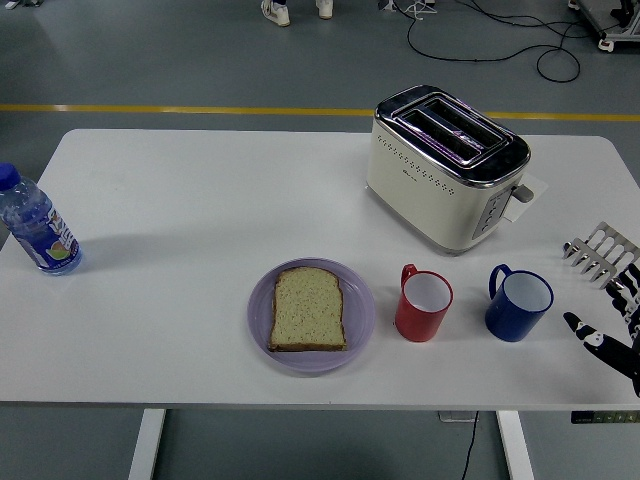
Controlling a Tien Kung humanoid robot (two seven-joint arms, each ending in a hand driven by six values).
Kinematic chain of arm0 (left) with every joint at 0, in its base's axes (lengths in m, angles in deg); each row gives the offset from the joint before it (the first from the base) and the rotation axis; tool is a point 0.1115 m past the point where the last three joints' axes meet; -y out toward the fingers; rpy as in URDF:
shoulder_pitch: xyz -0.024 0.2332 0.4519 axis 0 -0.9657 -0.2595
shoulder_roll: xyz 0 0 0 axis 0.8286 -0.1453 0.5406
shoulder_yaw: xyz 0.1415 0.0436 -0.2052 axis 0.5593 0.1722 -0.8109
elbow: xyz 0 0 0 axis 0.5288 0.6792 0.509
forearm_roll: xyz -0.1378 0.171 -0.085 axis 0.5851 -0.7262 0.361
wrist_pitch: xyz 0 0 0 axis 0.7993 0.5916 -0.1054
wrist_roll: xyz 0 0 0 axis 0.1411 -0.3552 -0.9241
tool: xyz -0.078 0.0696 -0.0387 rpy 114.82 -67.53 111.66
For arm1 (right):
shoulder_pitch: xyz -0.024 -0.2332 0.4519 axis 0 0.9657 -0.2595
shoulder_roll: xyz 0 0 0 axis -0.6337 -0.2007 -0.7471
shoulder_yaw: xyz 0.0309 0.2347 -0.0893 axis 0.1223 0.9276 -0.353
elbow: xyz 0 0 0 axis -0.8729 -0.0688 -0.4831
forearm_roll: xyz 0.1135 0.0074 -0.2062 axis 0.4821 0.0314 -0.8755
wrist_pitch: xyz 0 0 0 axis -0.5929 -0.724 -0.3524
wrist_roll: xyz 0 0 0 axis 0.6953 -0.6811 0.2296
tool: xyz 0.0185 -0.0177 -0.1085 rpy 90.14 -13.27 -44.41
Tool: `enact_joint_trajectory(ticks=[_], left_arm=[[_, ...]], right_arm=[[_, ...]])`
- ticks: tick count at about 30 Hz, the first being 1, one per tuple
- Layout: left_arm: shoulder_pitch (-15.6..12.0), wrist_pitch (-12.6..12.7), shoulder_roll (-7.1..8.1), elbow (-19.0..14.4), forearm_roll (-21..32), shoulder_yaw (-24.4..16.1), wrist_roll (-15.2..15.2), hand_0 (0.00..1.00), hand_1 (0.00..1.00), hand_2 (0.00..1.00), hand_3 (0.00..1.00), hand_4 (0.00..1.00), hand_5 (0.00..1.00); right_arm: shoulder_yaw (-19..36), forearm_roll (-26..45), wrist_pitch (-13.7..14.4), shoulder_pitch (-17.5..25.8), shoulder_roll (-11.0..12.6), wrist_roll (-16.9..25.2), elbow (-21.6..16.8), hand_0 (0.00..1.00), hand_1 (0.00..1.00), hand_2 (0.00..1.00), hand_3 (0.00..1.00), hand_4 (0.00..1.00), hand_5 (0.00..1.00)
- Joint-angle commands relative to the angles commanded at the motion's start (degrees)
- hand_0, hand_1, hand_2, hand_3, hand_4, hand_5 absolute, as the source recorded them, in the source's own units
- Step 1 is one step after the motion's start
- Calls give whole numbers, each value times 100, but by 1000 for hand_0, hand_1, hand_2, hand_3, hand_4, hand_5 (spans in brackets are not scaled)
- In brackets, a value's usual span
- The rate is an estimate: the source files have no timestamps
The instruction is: Pick up the cup,pour liquid into bread,place the cup on the desk
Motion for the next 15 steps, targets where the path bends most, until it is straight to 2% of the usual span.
enact_joint_trajectory(ticks=[10, 15], left_arm=[[51, -3, -4, -16, -10, -26, 1, 646, 600, 592, 527, 294, 756], [75, -3, -9, -18, -17, -64, 0, 646, 600, 592, 527, 294, 756]], right_arm=[[-426, 274, 322, -255, -210, 431, 375, 973, 894, 990, 998, 981, 92], [-634, 385, 388, -405, -278, 537, 545, 973, 894, 990, 998, 981, 92]])
